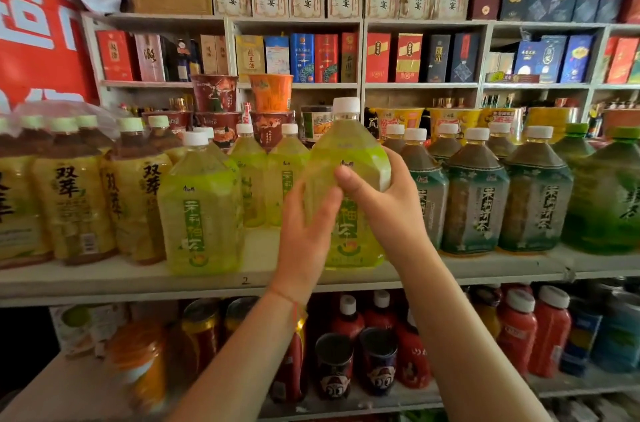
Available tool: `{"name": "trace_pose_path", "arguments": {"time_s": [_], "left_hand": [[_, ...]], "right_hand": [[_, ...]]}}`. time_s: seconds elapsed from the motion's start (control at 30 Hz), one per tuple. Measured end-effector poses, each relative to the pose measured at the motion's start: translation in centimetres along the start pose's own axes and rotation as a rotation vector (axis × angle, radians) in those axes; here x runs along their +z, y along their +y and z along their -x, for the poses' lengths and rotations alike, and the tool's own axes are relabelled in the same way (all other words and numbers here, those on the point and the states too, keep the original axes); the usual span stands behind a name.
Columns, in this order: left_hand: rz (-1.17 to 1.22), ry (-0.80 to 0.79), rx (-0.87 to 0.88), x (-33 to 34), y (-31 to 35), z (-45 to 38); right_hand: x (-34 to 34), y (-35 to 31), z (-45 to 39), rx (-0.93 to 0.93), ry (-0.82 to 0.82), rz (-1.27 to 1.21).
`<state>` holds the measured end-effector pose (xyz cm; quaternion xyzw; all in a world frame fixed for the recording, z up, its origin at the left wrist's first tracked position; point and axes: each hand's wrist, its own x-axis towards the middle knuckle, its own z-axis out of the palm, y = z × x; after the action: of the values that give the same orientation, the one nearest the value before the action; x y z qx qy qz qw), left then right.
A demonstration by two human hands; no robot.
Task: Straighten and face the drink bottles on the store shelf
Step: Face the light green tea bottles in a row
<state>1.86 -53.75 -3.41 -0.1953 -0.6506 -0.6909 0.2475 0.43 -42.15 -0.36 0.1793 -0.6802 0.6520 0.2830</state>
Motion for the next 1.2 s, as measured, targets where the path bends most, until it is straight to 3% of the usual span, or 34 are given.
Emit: {"name": "trace_pose_path", "arguments": {"time_s": [0.27, 0.43, 0.77, 1.2], "left_hand": [[0.034, 0.049, -0.039, 0.8, -0.2, -0.3], [0.034, 0.053, -0.057, 1.0, -0.4, -0.6], [-0.095, 0.018, -0.102, 0.0, -1.9, -1.4], [-0.157, -0.037, -0.122, -0.2, -2.0, -3.3]], "right_hand": [[0.9, 0.8, -0.4, -0.06, 0.083, 0.019], [1.2, 1.1, -1.1, -0.071, 0.135, 0.2], [2.3, 3.2, -1.1, 0.018, 0.189, 0.162], [3.3, 4.9, -1.5, -0.161, 0.231, 0.34]]}}
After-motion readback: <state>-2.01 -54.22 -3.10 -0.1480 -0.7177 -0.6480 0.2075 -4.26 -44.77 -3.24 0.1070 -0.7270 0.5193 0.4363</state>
